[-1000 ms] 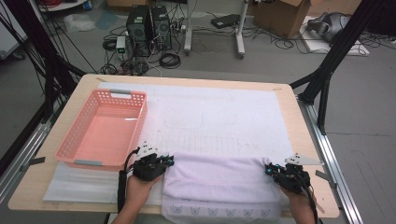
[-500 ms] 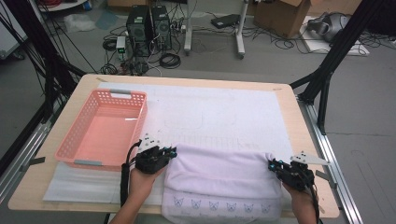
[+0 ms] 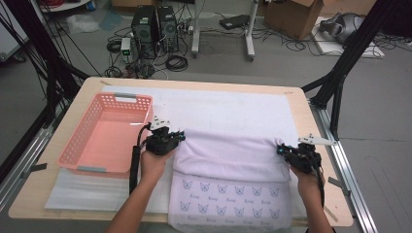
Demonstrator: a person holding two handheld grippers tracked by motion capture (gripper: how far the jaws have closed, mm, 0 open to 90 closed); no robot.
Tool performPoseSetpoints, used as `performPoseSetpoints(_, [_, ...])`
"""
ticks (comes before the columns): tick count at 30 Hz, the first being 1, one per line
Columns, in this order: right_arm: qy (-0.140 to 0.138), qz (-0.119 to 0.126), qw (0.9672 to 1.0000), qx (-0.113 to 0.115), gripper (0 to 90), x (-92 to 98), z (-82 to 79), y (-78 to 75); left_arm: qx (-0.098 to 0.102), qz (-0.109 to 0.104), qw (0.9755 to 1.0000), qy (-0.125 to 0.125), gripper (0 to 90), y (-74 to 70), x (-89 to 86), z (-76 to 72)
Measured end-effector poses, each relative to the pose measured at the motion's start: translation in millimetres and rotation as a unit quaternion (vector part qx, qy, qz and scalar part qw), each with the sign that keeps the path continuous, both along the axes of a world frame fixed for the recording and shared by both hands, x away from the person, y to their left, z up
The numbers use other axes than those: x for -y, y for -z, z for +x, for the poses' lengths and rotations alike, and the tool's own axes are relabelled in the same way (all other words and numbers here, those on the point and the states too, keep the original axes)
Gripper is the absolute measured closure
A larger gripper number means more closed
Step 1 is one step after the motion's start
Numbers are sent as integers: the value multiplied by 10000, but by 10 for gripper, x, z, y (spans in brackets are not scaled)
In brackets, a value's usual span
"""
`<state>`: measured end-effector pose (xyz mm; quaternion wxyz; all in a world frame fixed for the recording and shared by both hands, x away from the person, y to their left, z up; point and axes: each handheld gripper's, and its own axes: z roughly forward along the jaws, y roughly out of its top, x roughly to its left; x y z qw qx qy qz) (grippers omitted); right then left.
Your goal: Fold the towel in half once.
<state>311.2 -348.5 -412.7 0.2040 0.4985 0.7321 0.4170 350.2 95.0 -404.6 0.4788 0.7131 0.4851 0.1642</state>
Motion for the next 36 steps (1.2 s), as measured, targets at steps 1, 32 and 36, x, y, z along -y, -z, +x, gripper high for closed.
performPoseSetpoints(1, [3, -31, 10000, -18, 827, -11, 52, -5, -27, 13, 10000, -50, 856, -2, 3, 58])
performPoseSetpoints(32, [215, -351, 9988, -249, 692, -118, 893, 86, -239, 166, 9986, -450, 643, 197, 14, 633])
performPoseSetpoints(36, [303, -123, 9989, -343, 611, -58, 857, 65, -215, -2, 9995, -234, 517, 187, 12, 561])
